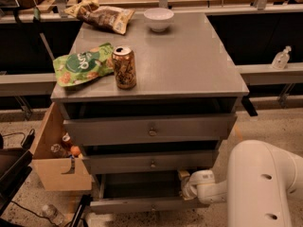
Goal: Open bottom drawer
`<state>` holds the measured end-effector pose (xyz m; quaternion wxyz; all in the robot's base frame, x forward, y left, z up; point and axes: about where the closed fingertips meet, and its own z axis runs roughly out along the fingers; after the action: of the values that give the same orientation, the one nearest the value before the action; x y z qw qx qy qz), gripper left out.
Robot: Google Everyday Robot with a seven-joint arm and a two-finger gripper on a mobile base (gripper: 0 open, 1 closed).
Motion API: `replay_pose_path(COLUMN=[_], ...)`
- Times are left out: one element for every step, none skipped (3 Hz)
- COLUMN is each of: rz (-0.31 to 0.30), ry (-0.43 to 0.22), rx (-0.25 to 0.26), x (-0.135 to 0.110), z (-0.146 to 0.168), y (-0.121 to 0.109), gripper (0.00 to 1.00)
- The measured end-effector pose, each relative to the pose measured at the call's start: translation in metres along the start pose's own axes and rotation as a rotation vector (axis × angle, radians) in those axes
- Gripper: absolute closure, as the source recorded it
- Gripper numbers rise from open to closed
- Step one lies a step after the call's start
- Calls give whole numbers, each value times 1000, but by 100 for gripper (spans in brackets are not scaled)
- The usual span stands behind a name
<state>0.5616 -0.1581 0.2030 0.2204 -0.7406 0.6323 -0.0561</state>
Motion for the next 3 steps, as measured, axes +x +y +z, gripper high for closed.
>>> replay_pose_path(rz=[0,0,0], ry=[0,0,0], rx=[0,0,0], x=[0,0,-1], z=[0,0,-4], y=[0,0,-2], gripper=[0,25,48])
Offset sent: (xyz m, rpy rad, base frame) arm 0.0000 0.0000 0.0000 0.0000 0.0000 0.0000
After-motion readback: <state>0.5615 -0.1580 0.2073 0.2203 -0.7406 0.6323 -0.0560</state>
